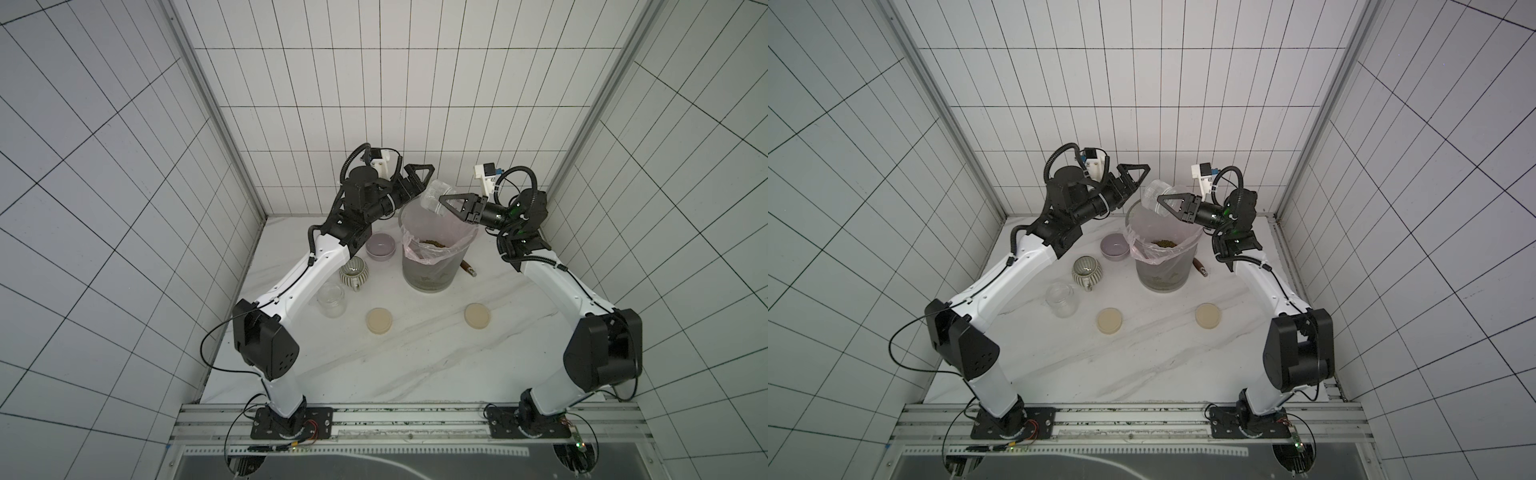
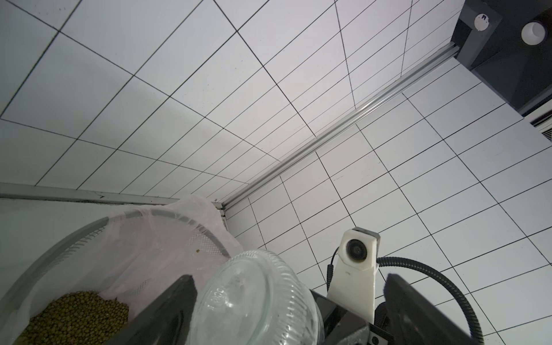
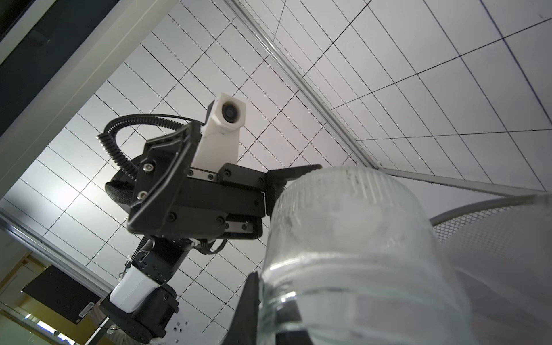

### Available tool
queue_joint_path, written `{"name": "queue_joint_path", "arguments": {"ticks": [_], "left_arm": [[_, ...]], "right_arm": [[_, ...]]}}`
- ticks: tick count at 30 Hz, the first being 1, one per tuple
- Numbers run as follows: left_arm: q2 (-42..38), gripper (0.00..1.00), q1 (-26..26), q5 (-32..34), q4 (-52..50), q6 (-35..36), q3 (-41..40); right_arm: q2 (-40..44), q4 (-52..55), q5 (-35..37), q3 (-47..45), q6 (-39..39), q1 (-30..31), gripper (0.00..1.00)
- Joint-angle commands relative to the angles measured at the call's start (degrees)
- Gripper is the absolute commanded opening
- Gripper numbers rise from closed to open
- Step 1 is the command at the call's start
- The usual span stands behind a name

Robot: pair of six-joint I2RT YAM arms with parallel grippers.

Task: Empty moldy mung beans from jars
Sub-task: Place the jar at the center of the board.

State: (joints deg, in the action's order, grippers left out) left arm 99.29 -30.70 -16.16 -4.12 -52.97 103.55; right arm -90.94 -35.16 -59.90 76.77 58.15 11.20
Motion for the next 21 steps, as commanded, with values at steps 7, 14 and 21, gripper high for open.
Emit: {"name": "queue_joint_path", "arguments": {"ticks": [7,14,21], "left_arm": [[-7.9,0.98,6.97,2.35,-4.89,6.67,-5.91],[-12.17,0.98,12.9,0.59,-6.7,7.22,-11.35],[-13.39,0.98,13.12,-0.15,-10.04,8.68,-12.42]], "right_arm": [[8.93,24.56,1.94,3.44,-19.22,0.28,0.0],[16.86,48.63,5.91,4.7,-33.39,2.73,0.0],[22.03,72.24,13.29,5.14,-43.96,8.62,0.0]]}}
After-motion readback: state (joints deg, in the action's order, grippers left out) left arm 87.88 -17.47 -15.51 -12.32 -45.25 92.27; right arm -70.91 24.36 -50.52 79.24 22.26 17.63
